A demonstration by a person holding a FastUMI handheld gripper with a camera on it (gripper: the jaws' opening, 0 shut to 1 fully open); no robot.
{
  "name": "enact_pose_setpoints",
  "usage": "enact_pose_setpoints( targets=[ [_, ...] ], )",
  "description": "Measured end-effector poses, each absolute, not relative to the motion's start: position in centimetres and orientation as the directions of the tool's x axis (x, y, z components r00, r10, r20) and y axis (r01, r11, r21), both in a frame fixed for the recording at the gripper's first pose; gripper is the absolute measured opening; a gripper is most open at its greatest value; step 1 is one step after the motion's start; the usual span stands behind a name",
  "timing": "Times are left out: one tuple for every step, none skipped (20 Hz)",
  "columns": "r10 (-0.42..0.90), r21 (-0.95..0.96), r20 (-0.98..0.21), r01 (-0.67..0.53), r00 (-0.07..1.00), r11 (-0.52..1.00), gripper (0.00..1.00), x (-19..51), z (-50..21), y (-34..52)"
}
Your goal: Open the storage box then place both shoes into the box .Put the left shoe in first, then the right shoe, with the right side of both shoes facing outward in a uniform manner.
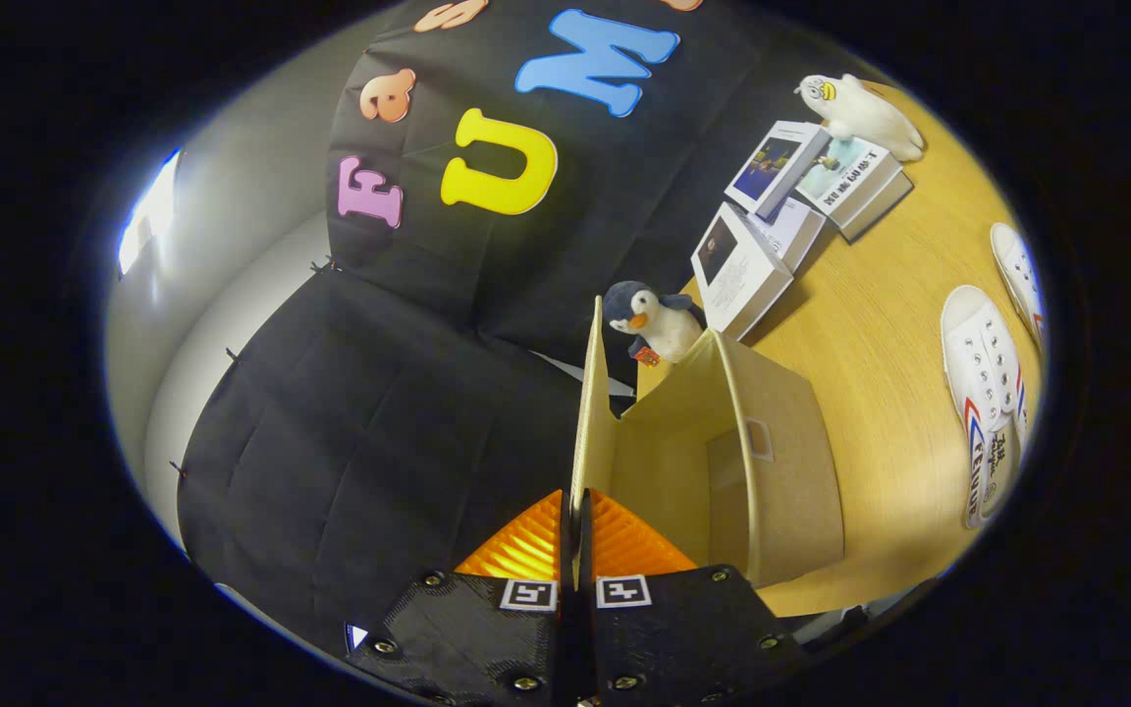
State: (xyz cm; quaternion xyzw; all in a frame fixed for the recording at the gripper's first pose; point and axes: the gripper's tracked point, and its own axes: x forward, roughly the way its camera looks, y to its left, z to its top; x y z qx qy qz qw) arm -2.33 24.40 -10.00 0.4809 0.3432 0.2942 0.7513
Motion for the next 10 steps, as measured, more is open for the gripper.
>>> enact_pose_setpoints(
  targets=[
    [0.775, 0.917, -0.229, -0.136, 0.589, 0.375, 0.00, -2.3, -9.3, 25.1],
    [0.781, 0.910, -0.225, -0.160, 0.583, 0.382, 0.00, -2.4, -8.5, 26.0],
    [0.786, 0.904, -0.221, -0.180, 0.577, 0.387, 0.00, -2.4, -7.9, 26.8],
    [0.790, 0.898, -0.218, -0.198, 0.572, 0.392, 0.00, -2.4, -7.4, 27.6],
    [0.794, 0.893, -0.217, -0.213, 0.567, 0.396, 0.00, -2.4, -7.0, 28.4],
    [0.799, 0.889, -0.214, -0.227, 0.563, 0.398, 0.00, -2.6, -6.5, 29.3],
    [0.801, 0.885, -0.211, -0.239, 0.560, 0.400, 0.00, -2.6, -6.1, 30.1],
    [0.803, 0.880, -0.208, -0.252, 0.559, 0.403, 0.00, -2.7, -5.6, 30.9],
    [0.805, 0.874, -0.207, -0.264, 0.557, 0.407, 0.00, -2.6, -5.3, 31.7],
    [0.805, 0.870, -0.204, -0.275, 0.558, 0.410, 0.00, -2.7, -4.9, 32.5]
  ],
)
